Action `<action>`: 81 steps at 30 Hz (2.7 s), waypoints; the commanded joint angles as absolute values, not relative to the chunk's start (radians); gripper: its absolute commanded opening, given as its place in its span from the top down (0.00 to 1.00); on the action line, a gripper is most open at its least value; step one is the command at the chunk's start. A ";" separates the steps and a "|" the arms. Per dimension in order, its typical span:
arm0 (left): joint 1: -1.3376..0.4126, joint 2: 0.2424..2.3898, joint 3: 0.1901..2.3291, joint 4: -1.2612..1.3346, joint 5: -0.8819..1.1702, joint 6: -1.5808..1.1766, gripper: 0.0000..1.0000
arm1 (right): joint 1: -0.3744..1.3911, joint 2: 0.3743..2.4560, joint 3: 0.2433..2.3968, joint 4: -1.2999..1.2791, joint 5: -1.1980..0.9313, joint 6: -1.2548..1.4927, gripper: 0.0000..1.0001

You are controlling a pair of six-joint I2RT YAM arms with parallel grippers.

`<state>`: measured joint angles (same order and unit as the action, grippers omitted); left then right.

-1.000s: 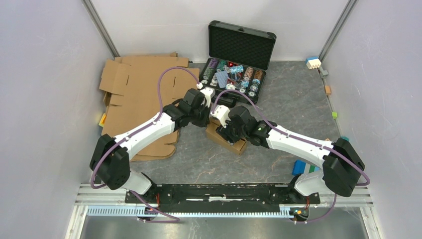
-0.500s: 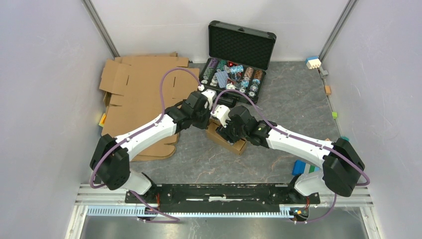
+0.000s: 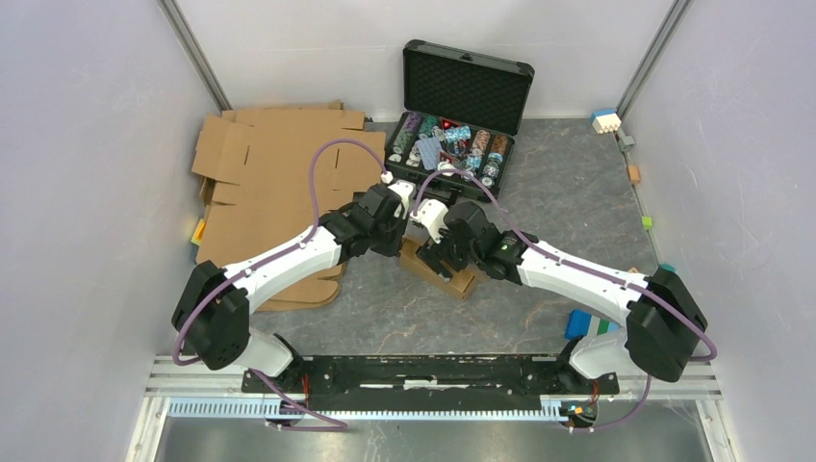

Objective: Fold the paper box

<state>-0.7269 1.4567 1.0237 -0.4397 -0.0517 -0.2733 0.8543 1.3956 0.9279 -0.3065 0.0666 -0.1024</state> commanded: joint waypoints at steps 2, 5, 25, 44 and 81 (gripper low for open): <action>-0.735 1.447 1.025 -0.456 -0.081 -0.338 0.98 | 0.851 1.348 0.959 -0.369 0.030 -0.093 0.09; -0.736 1.442 1.031 -0.461 -0.091 -0.345 0.98 | 0.851 1.291 0.934 -0.375 0.029 -0.081 0.02; -0.761 1.448 1.043 -0.469 -0.121 -0.391 0.97 | 0.851 0.894 0.653 -0.433 0.283 0.107 0.26; -0.812 1.405 1.002 -0.438 -0.130 -0.447 0.95 | 0.851 0.938 0.598 -0.298 0.322 0.238 0.87; -0.825 1.186 0.671 -0.032 -0.099 -0.504 0.26 | 0.850 0.986 0.643 -0.300 0.279 0.084 0.92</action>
